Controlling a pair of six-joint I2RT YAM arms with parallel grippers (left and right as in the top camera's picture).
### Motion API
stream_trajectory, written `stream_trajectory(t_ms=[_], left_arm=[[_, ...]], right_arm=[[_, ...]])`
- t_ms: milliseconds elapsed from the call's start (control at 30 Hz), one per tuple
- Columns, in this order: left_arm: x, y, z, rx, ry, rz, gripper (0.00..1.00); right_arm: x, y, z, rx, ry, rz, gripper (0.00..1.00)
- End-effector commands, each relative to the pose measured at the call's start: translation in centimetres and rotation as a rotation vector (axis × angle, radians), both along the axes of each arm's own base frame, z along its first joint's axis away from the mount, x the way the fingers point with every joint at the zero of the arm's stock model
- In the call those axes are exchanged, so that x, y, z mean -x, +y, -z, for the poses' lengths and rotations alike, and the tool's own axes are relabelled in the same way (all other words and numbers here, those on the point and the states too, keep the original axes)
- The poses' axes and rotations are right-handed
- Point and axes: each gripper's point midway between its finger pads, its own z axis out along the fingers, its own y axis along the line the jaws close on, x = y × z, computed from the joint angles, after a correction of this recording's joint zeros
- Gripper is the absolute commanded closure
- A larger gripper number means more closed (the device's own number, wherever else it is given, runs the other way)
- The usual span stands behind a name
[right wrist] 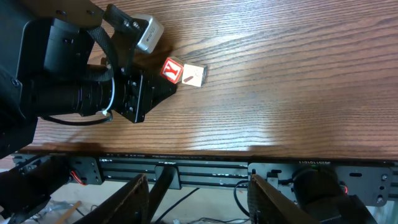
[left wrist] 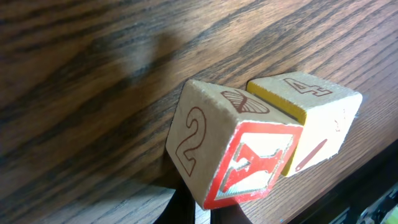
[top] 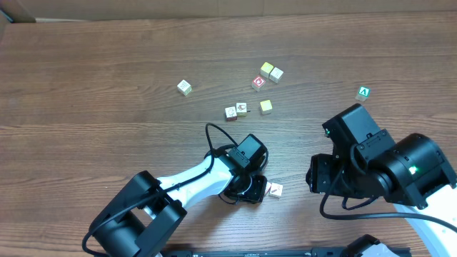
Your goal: Flip 5 blocks
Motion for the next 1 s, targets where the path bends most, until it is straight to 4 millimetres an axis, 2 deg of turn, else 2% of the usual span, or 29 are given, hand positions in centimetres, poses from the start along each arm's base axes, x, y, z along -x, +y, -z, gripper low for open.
stream_trajectory(t_ms=[0, 433, 667, 767, 867, 967], left_arm=[[0.4, -0.5, 0.2, 0.013, 0.024, 0.000, 0.96], [0.5, -2.0, -0.3, 0.068, 0.009, 0.014, 0.96], [1.5, -0.7, -0.3, 0.015, 0.042, 0.024, 0.96], [1.0, -0.3, -2.1, 0.011, -0.012, 0.033, 0.96], [-0.7, 0.3, -5.3, -0.001, -0.155, 0.045, 0.96], [-4.1, 3.0, -7.7, -0.121, -0.335, -0.025, 0.83]], right_arm=[[0.2, 0.0, -0.1, -0.009, -0.007, -0.004, 0.48], [0.2, 0.0, -0.1, -0.009, -0.007, -0.004, 0.47], [0.2, 0.0, -0.1, -0.009, -0.007, -0.004, 0.47], [0.2, 0.0, -0.1, -0.009, -0.007, -0.004, 0.46], [0.2, 0.0, -0.1, -0.010, -0.008, -0.004, 0.46], [0.1, 0.1, -0.1, -0.012, -0.011, -0.003, 0.44]])
